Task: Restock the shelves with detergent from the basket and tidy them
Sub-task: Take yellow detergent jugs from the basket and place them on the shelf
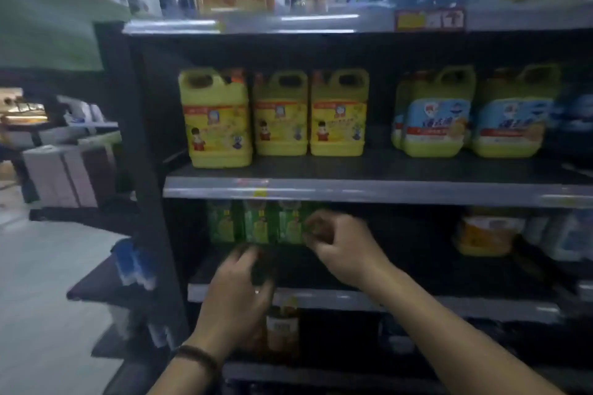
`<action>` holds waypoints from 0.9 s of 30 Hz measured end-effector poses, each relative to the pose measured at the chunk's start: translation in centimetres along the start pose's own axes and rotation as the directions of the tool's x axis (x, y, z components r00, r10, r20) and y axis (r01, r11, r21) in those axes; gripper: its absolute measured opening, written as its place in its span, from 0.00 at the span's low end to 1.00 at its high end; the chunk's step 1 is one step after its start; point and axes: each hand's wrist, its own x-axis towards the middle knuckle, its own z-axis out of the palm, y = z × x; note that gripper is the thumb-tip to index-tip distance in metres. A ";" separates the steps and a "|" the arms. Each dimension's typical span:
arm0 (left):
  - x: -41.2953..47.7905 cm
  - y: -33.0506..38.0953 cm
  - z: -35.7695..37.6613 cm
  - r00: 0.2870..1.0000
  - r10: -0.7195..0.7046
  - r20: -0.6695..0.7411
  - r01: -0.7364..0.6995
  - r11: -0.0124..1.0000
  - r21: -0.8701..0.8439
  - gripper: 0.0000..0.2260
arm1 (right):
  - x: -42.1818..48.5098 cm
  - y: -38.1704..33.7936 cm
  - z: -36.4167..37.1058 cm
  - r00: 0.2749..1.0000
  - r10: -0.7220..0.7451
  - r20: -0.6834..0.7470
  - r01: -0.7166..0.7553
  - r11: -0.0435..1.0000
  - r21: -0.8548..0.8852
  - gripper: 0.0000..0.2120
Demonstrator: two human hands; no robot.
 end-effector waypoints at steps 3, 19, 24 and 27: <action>-5.7 -0.9 4.8 0.943 -0.108 0.313 0.104 0.994 0.031 0.12 | -4.3 6.3 1.7 0.987 0.136 0.085 -0.121 0.979 -0.161 0.10; -24.0 -4.0 23.7 0.329 -0.319 0.889 0.121 0.948 0.295 0.26 | -26.1 29.5 12.6 0.557 0.774 0.301 -0.775 0.615 -0.147 0.28; -25.3 -5.3 27.3 0.290 -0.374 0.881 0.121 0.928 0.354 0.25 | -27.9 31.7 15.0 0.505 0.799 0.326 -0.799 0.576 -0.173 0.37; -25.6 -5.4 28.7 0.261 -0.397 0.880 0.108 0.918 0.382 0.29 | -28.2 32.0 15.8 0.509 0.789 0.344 -0.787 0.589 -0.186 0.35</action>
